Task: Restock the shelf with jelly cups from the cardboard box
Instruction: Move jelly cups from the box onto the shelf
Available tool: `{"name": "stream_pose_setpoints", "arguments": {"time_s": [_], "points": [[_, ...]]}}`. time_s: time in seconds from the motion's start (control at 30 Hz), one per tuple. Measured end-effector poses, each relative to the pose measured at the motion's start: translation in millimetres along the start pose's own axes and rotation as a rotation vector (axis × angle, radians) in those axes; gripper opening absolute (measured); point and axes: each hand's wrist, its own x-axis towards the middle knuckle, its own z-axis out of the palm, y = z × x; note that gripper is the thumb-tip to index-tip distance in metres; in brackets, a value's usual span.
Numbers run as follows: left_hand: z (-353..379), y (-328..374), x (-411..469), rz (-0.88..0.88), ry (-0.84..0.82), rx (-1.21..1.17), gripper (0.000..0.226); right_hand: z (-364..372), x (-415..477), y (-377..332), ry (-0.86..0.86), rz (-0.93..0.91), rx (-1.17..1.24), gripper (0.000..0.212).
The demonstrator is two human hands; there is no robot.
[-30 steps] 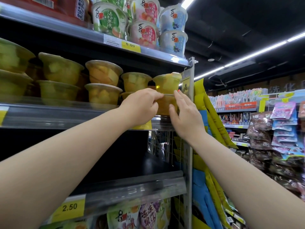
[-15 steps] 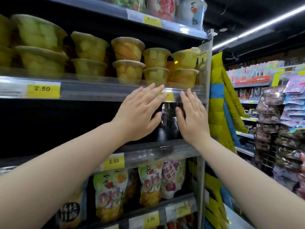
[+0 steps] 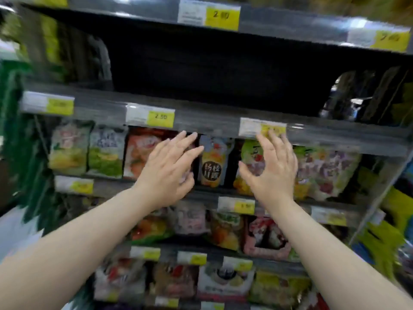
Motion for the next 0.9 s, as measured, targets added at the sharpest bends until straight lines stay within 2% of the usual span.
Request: {"name": "stream_pose_setpoints", "arguments": {"time_s": [0.13, 0.27, 0.37, 0.47, 0.6, 0.7, 0.8, 0.9], "points": [[1, -10, -70, -0.218, -0.118, 0.004, 0.059, 34, -35, -33, -0.085, -0.101, 0.075, 0.064], [4, -16, -149, -0.489, -0.353, 0.002, 0.067, 63, -86, -65, -0.249, -0.133, 0.170, 0.064], [-7, -18, -204, -0.661, -0.425, -0.028, 0.071, 85, -122, -92, -0.444, -0.121, 0.215, 0.067], [-21, -19, -253, -0.830, -0.461, -0.042, 0.064, 105, -153, -123, -0.695, -0.124, 0.247, 0.070], [-37, -35, -322, -0.980, -0.588, -0.017, 0.066, 138, -197, -162, -0.980, -0.174, 0.237, 0.074], [-46, -52, -368, -1.100, -0.675, -0.060, 0.075, 159, -229, -190, -1.161, -0.197, 0.223, 0.078], [-39, -75, -406, -1.144, -0.757, -0.087, 0.069, 181, -257, -213, -1.295, -0.177, 0.197, 0.077], [-28, -103, -442, -1.160, -0.908, -0.125, 0.068, 204, -288, -229, -1.399, -0.118, 0.128, 0.078]]}}
